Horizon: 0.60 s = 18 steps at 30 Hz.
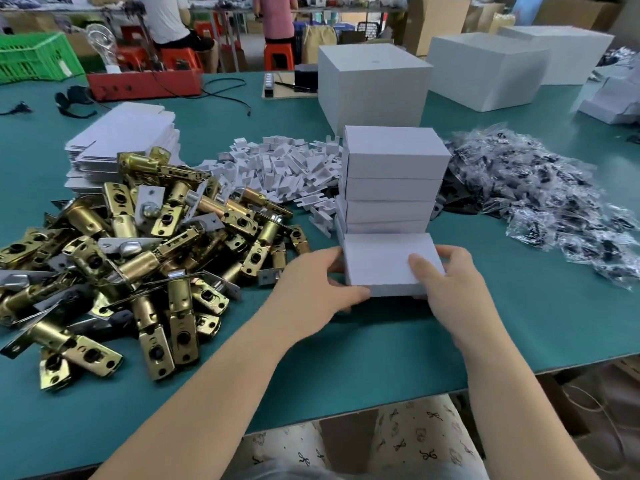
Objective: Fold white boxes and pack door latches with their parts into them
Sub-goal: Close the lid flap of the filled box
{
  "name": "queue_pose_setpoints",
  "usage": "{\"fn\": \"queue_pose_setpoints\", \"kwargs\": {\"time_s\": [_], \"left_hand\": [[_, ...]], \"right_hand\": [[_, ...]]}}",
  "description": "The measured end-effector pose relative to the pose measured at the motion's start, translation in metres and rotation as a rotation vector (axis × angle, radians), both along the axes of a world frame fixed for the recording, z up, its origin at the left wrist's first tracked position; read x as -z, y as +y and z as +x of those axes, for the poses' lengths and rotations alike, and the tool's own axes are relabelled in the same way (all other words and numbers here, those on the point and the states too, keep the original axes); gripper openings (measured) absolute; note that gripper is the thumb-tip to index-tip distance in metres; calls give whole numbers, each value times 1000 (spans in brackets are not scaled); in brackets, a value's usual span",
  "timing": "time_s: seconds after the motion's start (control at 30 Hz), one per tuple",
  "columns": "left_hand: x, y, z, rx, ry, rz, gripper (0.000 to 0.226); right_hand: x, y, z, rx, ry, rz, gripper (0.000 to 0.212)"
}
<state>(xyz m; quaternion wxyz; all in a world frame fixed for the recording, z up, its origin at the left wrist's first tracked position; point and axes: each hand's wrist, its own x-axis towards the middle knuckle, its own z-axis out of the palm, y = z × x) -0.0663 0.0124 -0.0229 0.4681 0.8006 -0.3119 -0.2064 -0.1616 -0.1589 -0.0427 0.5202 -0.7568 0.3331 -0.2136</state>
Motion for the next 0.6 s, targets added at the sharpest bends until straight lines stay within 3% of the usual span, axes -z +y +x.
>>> {"fn": "queue_pose_setpoints", "kwargs": {"time_s": [0.07,0.17,0.4,0.6], "left_hand": [[6,-4,-5,-40,-262,131,48],[10,-9,-7,-81,-413,233,50],[12,-11,-6,-89,-489,342,52],[17,-7,-1,-61,-366,145,64]], "right_hand": [[-3,-10,-1,-40,79,-114,31],[-9,-18,-4,-137,127,-195,33],[-7,-24,-11,-315,73,-211,43],[-2,-22,-9,-358,147,-402,60]]}}
